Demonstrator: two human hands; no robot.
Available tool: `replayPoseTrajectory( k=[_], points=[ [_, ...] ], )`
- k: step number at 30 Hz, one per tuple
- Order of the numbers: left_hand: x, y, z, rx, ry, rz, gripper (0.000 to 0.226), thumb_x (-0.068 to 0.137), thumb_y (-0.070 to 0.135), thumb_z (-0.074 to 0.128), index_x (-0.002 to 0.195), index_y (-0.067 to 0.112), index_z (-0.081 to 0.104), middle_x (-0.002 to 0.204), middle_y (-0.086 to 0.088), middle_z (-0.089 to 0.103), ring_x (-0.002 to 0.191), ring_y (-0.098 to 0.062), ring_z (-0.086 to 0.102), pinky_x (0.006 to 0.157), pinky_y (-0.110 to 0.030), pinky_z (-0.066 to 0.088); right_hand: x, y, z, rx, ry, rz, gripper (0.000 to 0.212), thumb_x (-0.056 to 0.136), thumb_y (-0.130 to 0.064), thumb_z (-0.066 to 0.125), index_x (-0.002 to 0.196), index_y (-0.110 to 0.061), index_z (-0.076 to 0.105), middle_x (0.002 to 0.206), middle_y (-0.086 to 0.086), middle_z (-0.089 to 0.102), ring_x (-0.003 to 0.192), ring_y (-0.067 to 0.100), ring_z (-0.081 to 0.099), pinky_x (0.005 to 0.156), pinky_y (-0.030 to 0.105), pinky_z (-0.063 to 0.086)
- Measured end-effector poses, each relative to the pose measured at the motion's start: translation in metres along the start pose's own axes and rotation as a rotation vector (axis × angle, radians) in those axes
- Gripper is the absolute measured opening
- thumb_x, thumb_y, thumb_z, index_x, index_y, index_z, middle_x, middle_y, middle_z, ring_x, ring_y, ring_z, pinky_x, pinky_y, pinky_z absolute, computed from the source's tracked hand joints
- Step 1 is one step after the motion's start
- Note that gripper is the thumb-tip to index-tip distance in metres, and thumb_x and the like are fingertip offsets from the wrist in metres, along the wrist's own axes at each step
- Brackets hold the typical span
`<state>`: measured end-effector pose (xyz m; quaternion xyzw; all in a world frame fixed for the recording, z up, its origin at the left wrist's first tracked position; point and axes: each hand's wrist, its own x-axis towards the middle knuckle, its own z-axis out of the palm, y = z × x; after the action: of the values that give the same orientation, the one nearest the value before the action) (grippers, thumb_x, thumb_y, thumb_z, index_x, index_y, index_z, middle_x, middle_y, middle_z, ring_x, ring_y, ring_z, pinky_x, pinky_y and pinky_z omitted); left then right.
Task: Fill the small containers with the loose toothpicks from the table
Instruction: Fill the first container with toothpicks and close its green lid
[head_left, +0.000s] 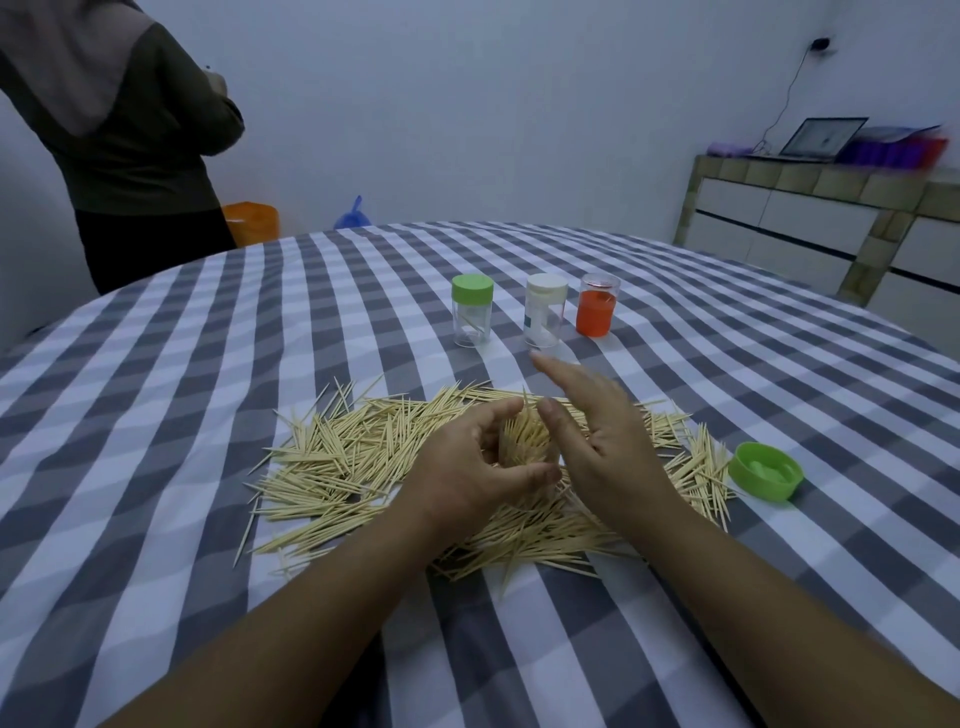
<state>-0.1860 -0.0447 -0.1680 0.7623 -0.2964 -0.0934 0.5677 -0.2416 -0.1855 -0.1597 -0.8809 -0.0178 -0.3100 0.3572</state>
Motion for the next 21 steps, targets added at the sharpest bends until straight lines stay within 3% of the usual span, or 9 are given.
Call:
replayPoseTrajectory(
  k=[3,6,8,11,15,17,21],
  points=[
    [0.000,0.000,0.001,-0.009,0.019,0.005,0.095,0.051,0.056,0.077,0.135,0.020,0.051,0.120,0.002,0.065,0.105,-0.016,0.066,0.093,-0.042,0.053,0.002,0.002,0.002,-0.224,-0.035,-0.060,0.047,0.089,-0.051,0.025,0.132,-0.048,0.046,0.140,-0.012,0.043,0.132,0.005,0.029,0.098,0.029,0.013],
    [-0.001,0.000,0.000,0.007,0.011,0.001,0.082,0.059,0.041,0.083,0.132,0.020,0.054,0.115,0.004,0.067,0.099,-0.012,0.068,0.091,-0.040,0.055,0.001,0.004,0.000,-0.271,-0.014,-0.043,0.055,0.087,-0.054,0.020,0.118,-0.038,0.063,0.140,-0.012,0.043,0.133,0.004,0.025,0.095,0.024,0.008],
    [0.000,-0.002,-0.001,0.005,0.013,-0.006,0.073,0.065,0.023,0.086,0.131,0.020,0.054,0.109,0.005,0.068,0.094,-0.009,0.069,0.089,-0.037,0.055,0.002,0.006,-0.002,-0.263,0.005,-0.024,0.058,0.087,-0.055,0.020,0.105,-0.031,0.070,0.134,-0.012,0.050,0.129,0.004,0.030,0.097,0.028,0.012],
    [0.000,-0.001,-0.001,-0.001,0.016,-0.014,0.076,0.064,0.019,0.086,0.133,0.018,0.052,0.104,0.005,0.069,0.092,-0.006,0.069,0.087,-0.029,0.056,0.001,0.004,-0.009,-0.098,-0.038,0.057,0.047,0.091,-0.050,0.032,0.099,-0.028,0.073,0.113,-0.022,0.057,0.118,0.003,0.044,0.100,0.035,0.027],
    [0.001,-0.001,-0.003,-0.048,-0.002,-0.041,0.083,0.060,0.021,0.085,0.135,0.016,0.050,0.111,0.002,0.067,0.098,-0.008,0.068,0.085,-0.027,0.056,0.004,0.003,-0.023,0.229,-0.108,0.269,0.025,0.098,-0.030,0.048,0.106,-0.022,0.070,0.102,-0.017,0.064,0.102,-0.004,0.057,0.086,0.021,0.043],
    [0.001,-0.001,-0.005,-0.068,0.008,-0.044,0.086,0.057,0.025,0.085,0.134,0.016,0.050,0.114,-0.002,0.067,0.099,-0.011,0.068,0.086,-0.031,0.056,0.006,0.008,-0.031,0.221,-0.178,0.349,0.025,0.097,-0.021,0.049,0.115,-0.018,0.067,0.104,-0.011,0.067,0.100,-0.001,0.059,0.087,0.021,0.045],
    [0.002,-0.001,-0.010,-0.067,0.037,-0.054,0.091,0.049,0.033,0.082,0.133,0.017,0.051,0.113,-0.004,0.067,0.098,-0.013,0.068,0.082,-0.028,0.057,0.006,0.017,-0.039,-0.168,-0.536,0.364,0.039,0.094,-0.020,0.056,0.132,-0.023,0.054,0.133,-0.006,0.056,0.117,0.008,0.052,0.095,0.024,0.039]
  ],
)
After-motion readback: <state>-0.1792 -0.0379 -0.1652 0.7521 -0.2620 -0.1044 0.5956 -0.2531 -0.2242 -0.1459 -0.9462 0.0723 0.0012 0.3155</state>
